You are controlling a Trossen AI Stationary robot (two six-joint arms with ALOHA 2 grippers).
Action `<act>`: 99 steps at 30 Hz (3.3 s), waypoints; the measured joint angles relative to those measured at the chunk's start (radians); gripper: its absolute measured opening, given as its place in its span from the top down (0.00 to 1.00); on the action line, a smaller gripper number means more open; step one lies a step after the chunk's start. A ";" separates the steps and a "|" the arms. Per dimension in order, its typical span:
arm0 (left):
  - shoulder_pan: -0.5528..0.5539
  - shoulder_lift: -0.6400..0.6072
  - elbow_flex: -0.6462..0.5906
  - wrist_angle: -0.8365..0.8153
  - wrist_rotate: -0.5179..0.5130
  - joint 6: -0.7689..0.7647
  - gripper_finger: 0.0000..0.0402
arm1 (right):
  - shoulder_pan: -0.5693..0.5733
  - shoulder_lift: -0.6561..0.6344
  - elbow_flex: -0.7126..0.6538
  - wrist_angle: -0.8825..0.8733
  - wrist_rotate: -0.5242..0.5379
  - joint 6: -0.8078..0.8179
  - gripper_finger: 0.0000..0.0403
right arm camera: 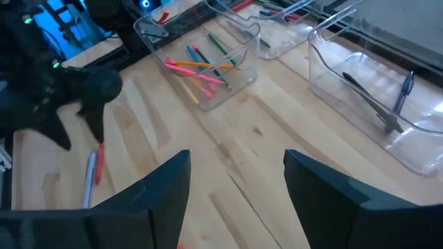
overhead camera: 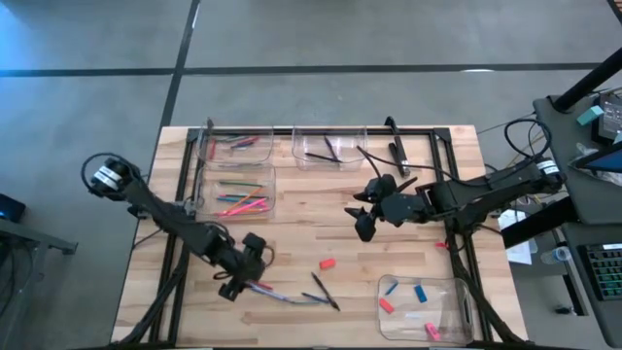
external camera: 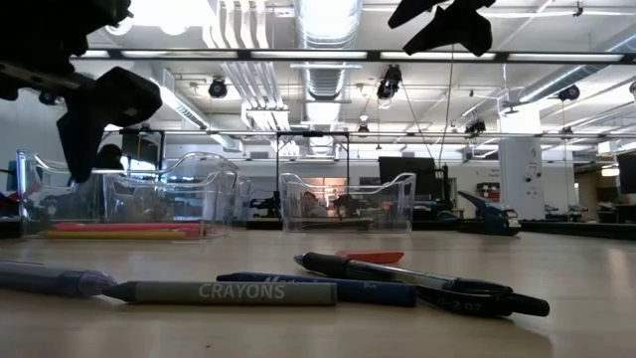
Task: Sort crayons/erasers/pens/pencils in bins
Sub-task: Put the blue pen into the top right transparent bin
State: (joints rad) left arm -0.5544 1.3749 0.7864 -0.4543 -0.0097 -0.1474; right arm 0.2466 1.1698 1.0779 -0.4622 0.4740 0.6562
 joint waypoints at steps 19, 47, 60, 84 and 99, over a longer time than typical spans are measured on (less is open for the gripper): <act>-0.105 0.242 0.147 0.010 -0.078 -0.156 0.54 | 0.061 0.000 0.000 -0.006 -0.002 0.017 0.45; -0.155 0.394 0.185 0.043 -0.124 -0.239 0.63 | 0.079 0.001 -0.002 -0.039 -0.002 0.017 0.45; -0.152 0.395 0.182 0.022 -0.097 -0.243 0.96 | 0.079 0.001 -0.002 -0.058 -0.002 0.014 0.45; 0.378 -0.138 0.349 -0.296 -0.348 0.257 0.96 | 0.076 0.001 -0.005 -0.057 0.131 -0.002 0.45; 0.976 0.205 0.682 -0.200 -0.101 0.712 0.96 | 0.074 0.001 -0.005 -0.056 0.156 0.162 0.45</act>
State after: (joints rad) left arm 0.4213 1.5800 1.4683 -0.6543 -0.1107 0.5647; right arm 0.3202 1.1709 1.0733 -0.5186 0.6296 0.8181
